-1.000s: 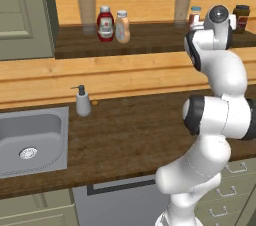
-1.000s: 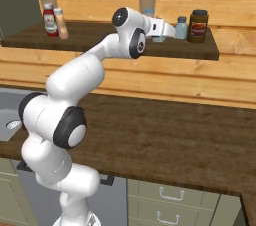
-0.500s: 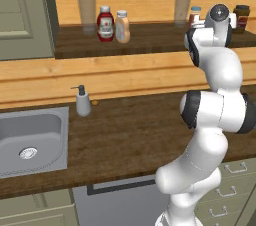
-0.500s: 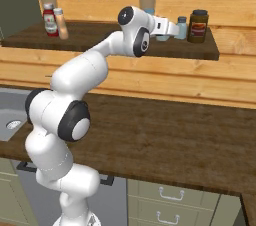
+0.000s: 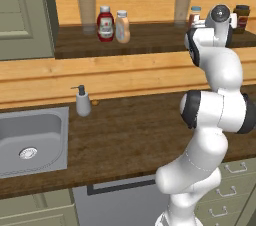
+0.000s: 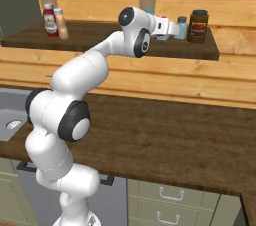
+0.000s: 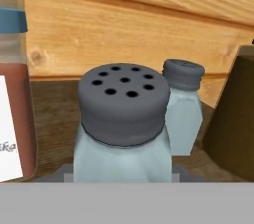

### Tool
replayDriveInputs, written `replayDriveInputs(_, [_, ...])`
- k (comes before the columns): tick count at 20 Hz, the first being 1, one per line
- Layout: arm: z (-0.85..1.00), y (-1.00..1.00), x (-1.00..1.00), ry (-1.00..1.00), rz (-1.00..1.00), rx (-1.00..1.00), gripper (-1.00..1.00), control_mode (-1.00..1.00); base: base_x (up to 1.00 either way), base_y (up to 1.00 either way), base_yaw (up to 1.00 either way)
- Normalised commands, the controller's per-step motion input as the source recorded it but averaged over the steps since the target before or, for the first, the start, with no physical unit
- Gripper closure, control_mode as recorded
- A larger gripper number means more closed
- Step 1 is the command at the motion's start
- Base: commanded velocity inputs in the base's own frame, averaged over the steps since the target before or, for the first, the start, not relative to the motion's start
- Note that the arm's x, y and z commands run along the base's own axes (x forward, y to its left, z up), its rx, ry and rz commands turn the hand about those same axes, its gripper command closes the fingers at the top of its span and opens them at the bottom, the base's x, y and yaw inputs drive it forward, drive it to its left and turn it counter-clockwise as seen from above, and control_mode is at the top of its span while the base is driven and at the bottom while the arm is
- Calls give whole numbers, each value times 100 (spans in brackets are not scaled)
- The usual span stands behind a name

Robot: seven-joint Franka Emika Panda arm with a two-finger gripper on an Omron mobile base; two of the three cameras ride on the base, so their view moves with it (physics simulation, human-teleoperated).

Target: Put the shaker and condiment bottle from the counter next to their counterparts in the cabinet.

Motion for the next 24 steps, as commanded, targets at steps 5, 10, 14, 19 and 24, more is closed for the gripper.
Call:
replayDriveInputs(5, [-36, -11, 32, 0, 0, 0, -100, -100, 0, 0, 0])
replayDriveInputs(10, [-30, -8, 40, 0, 0, 0, -100, -100, 0, 0, 0])
replayDriveInputs(14, [-25, -9, 28, 0, 0, 0, -100, -100, 0, 0, 0])
replayDriveInputs(19, [-18, -5, 15, 0, 0, 0, -100, -100, 0, 0, 0])
replayDriveInputs(24, [0, 0, -68, 0, 0, 0, -100, -100, 0, 0, 0])
